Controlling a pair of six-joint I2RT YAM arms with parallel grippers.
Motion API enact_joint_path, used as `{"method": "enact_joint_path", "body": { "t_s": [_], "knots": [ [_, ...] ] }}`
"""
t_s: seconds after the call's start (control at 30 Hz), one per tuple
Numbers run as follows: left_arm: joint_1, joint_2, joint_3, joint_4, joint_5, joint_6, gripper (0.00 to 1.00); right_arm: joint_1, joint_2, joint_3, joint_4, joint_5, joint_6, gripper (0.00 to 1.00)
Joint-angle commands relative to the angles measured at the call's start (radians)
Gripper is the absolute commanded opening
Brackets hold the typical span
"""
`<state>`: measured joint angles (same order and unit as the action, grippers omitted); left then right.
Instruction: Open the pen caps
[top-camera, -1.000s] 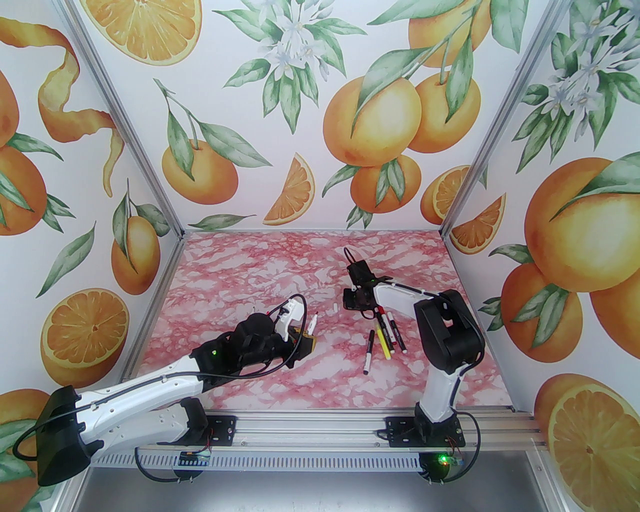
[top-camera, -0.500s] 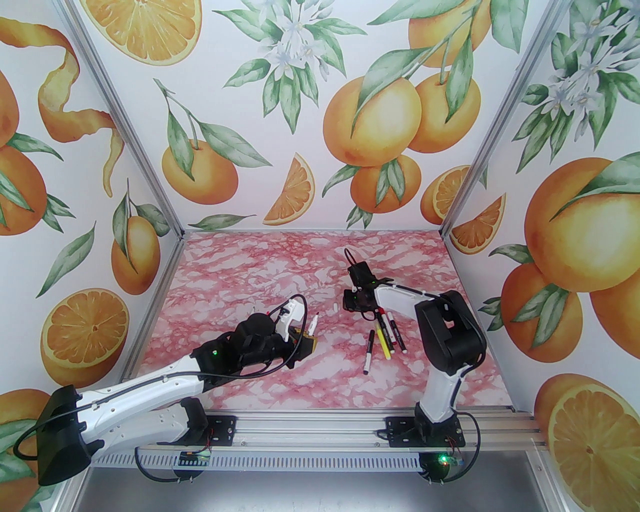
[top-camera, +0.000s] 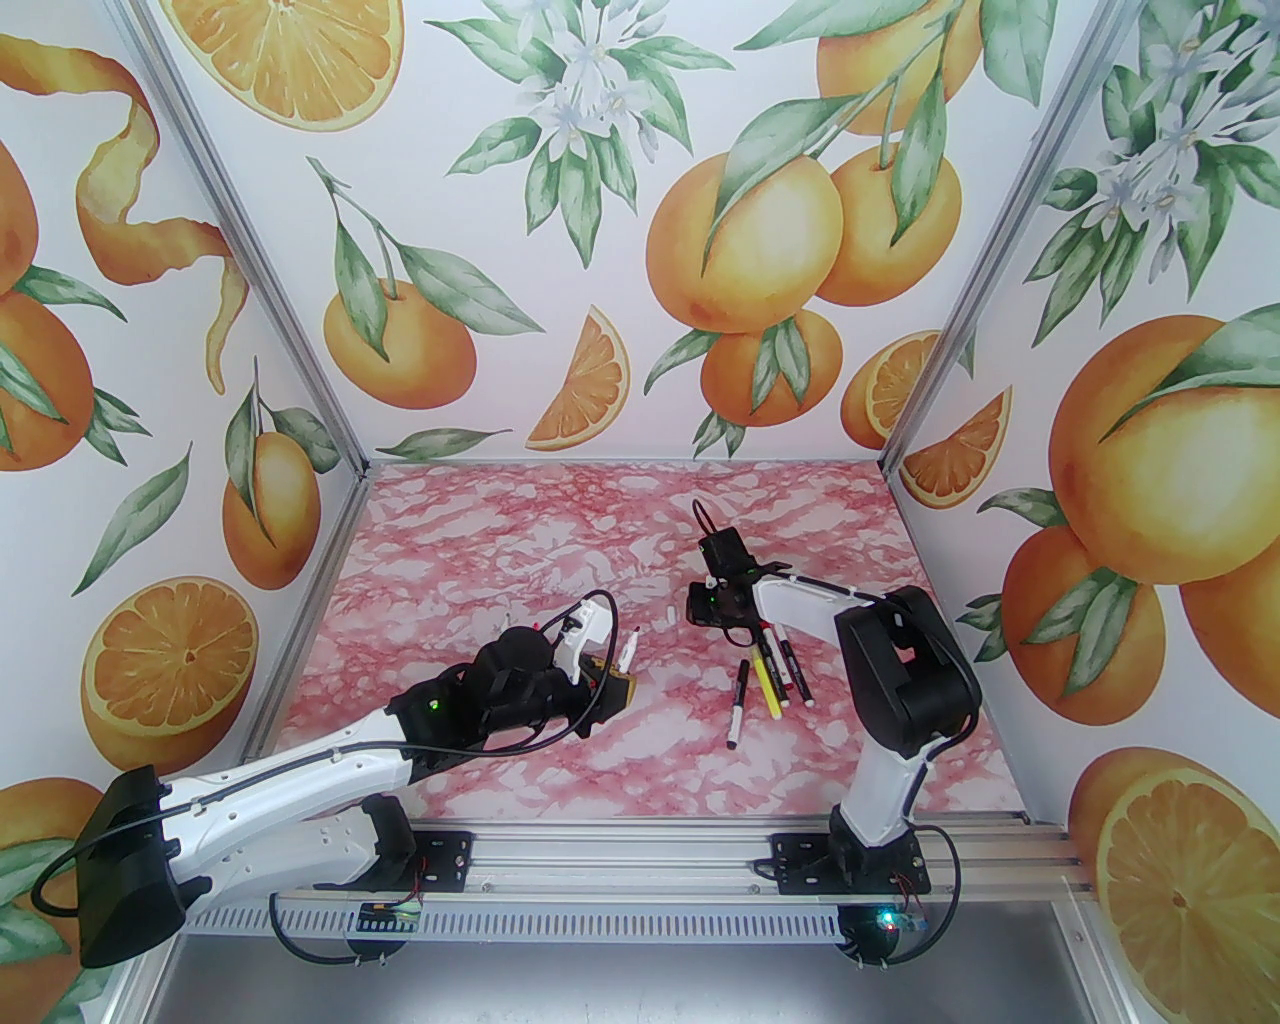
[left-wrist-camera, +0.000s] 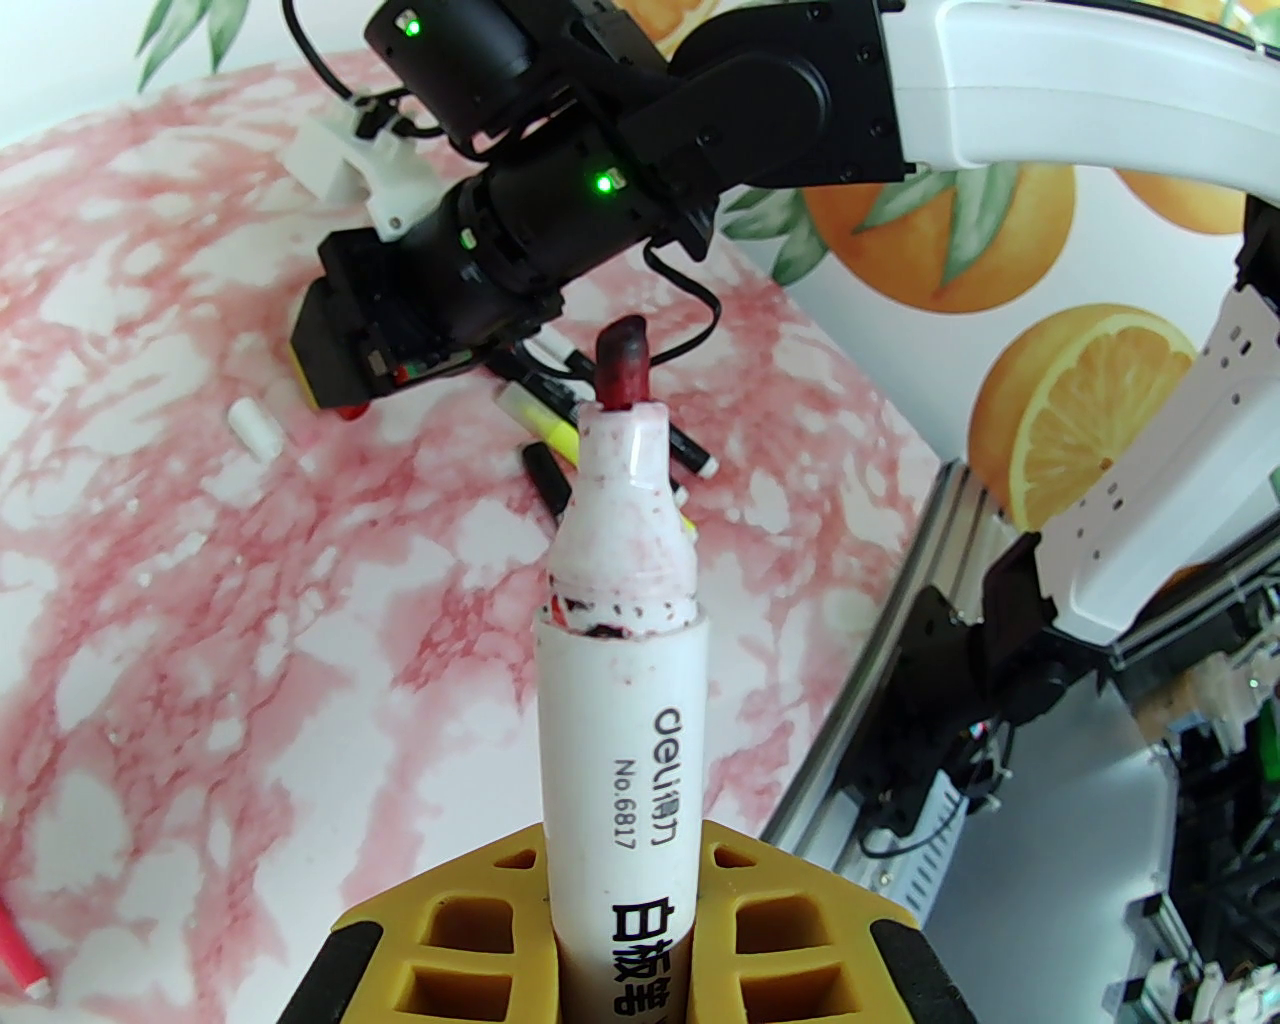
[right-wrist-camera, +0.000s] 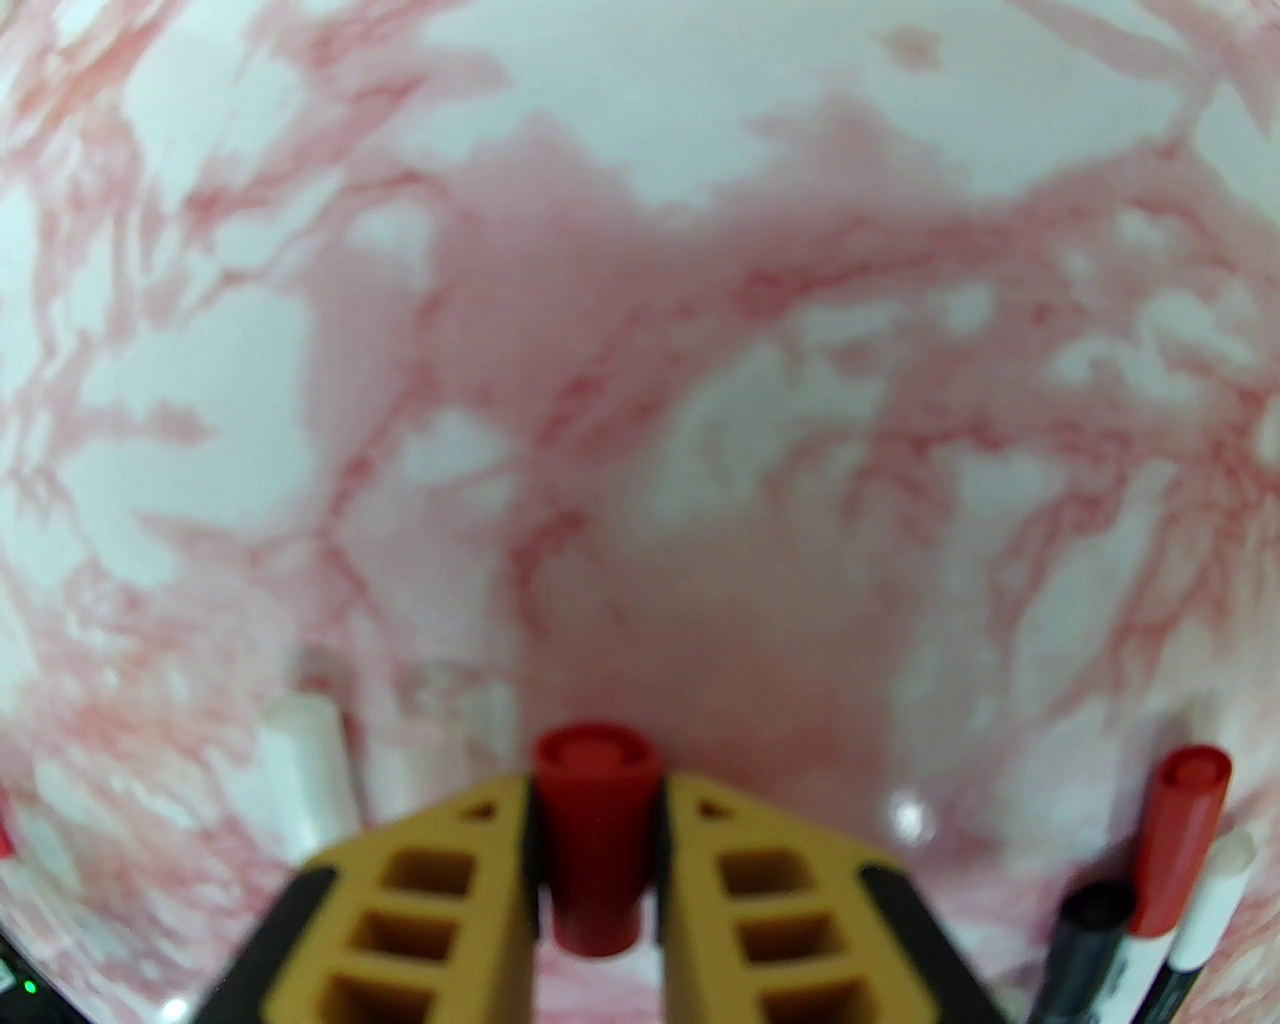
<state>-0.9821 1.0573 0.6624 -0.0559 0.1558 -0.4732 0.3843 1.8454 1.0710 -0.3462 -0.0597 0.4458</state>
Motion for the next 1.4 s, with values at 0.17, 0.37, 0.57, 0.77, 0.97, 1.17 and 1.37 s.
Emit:
{"method": "enact_joint_path", "body": {
  "t_s": [0.17,0.37,0.57,0.77,0.97,1.17,1.37],
  "knots": [
    [0.003,0.0,-0.012,0.027,0.001,-0.007,0.0,-0.003,-0.023,-0.011,0.032,-0.046,0.02,0.23],
    [0.003,-0.003,-0.014,0.023,-0.001,-0.004,0.0,-0.001,-0.029,-0.011,0.037,-0.059,0.025,0.23],
    [0.003,0.0,-0.014,0.024,-0.001,-0.005,0.0,-0.001,-0.03,-0.017,0.047,-0.068,0.028,0.23],
    [0.003,-0.002,-0.012,0.024,0.001,-0.004,0.01,-0.001,-0.03,-0.017,0.039,-0.055,0.029,0.26],
    [0.003,-0.001,-0.007,0.02,0.001,-0.003,0.0,-0.001,-0.048,-0.009,0.025,-0.048,0.025,0.27],
    [0.003,0.0,-0.003,0.012,-0.009,-0.004,0.0,-0.002,-0.1,-0.015,0.009,-0.048,0.019,0.29],
    [0.003,-0.002,0.012,-0.082,-0.099,-0.001,0.01,0.016,-0.201,-0.05,-0.018,-0.045,0.007,0.31]
  ]
}}
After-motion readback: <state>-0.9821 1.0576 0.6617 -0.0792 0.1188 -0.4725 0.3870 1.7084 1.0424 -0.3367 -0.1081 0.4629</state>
